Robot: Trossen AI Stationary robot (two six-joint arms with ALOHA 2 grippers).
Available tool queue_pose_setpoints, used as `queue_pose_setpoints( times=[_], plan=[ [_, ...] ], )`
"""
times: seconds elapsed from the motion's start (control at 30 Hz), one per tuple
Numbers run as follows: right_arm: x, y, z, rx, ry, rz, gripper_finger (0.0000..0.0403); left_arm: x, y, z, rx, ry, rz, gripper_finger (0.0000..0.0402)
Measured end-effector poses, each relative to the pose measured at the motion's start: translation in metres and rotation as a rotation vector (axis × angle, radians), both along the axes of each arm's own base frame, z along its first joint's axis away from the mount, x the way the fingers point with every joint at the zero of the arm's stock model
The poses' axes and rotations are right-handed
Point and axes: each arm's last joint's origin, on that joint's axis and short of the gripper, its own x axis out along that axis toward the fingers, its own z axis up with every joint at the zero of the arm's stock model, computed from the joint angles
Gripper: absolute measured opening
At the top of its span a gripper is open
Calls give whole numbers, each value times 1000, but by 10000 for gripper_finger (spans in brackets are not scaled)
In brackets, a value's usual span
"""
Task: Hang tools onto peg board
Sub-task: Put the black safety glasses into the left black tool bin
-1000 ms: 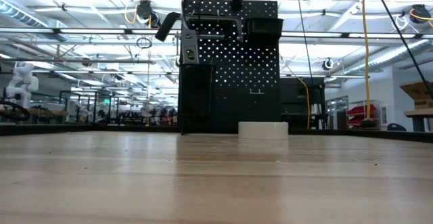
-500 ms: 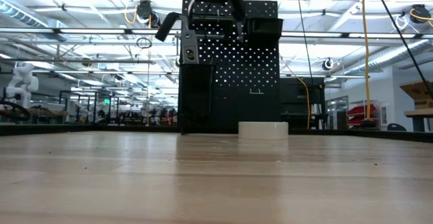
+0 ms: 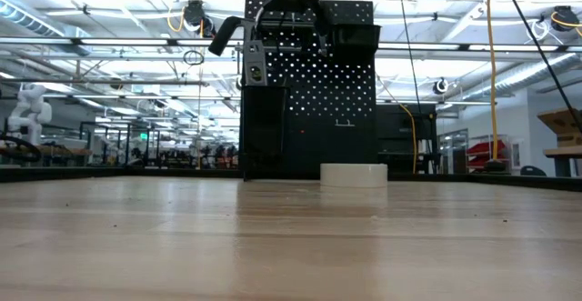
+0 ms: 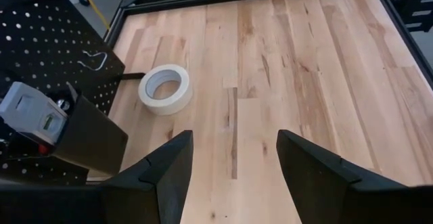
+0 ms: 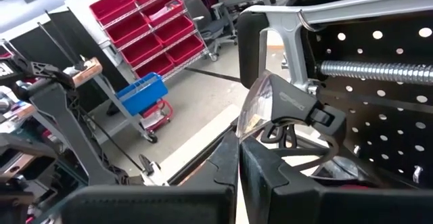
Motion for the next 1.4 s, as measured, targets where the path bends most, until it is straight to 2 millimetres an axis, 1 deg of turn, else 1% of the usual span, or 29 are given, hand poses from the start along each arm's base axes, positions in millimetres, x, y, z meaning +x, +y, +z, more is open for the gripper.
queue_pose_setpoints(
  times=[0.23,0.5,1.1,1.4],
  plan=[
    [0,0,0,-9,4,2,0,0,0,0,0,0,0,219],
    [0,0,0,-20,10,4,14,0,0,0,0,0,0,219],
    [0,0,0,-21,10,4,16,0,0,0,-1,-1,0,219],
    [0,-1,1,-31,3,58,16,0,0,0,-2,-1,1,219]
  ],
)
